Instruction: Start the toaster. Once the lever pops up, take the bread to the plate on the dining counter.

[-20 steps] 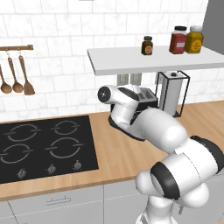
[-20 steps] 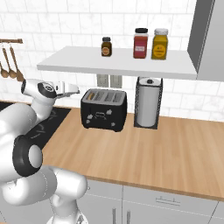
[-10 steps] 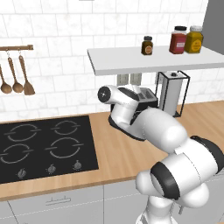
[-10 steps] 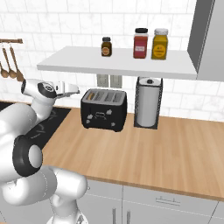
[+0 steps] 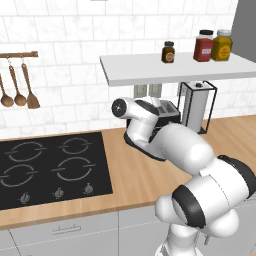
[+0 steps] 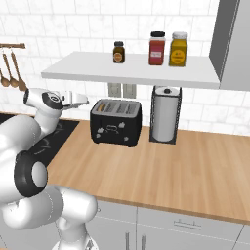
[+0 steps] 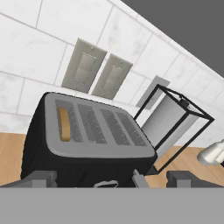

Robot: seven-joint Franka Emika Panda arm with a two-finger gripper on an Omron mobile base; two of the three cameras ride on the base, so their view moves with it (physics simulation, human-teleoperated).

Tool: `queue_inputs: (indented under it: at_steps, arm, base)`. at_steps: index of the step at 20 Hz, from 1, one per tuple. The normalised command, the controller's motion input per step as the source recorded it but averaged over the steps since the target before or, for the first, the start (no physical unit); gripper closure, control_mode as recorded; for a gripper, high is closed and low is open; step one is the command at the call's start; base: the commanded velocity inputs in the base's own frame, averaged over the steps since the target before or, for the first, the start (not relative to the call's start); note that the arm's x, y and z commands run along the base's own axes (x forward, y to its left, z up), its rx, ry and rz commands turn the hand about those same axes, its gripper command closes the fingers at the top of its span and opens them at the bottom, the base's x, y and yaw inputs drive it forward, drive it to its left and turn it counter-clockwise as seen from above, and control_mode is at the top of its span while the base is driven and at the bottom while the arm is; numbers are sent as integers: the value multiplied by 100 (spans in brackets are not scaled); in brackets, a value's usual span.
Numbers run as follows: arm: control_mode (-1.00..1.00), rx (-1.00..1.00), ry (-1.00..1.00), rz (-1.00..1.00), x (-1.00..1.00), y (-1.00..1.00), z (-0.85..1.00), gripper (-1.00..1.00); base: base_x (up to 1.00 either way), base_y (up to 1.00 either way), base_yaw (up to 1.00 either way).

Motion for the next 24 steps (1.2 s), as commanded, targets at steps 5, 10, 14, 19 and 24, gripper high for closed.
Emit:
queue_inputs:
  at_steps: [5, 10, 14, 19, 24]
  arm:
    - [-100, 0, 0, 0, 0, 0, 0, -100]
    - [-100, 0, 0, 0, 0, 0, 0, -100]
    - [-100, 0, 0, 0, 0, 0, 0, -100]
    - [-100, 0, 0, 0, 0, 0, 0, -100]
    - [-100, 0, 0, 0, 0, 0, 0, -100]
  base:
    - [0, 0, 0]
    - [0, 0, 0]
    - [0, 0, 0]
    - [0, 0, 0]
    - [0, 0, 0]
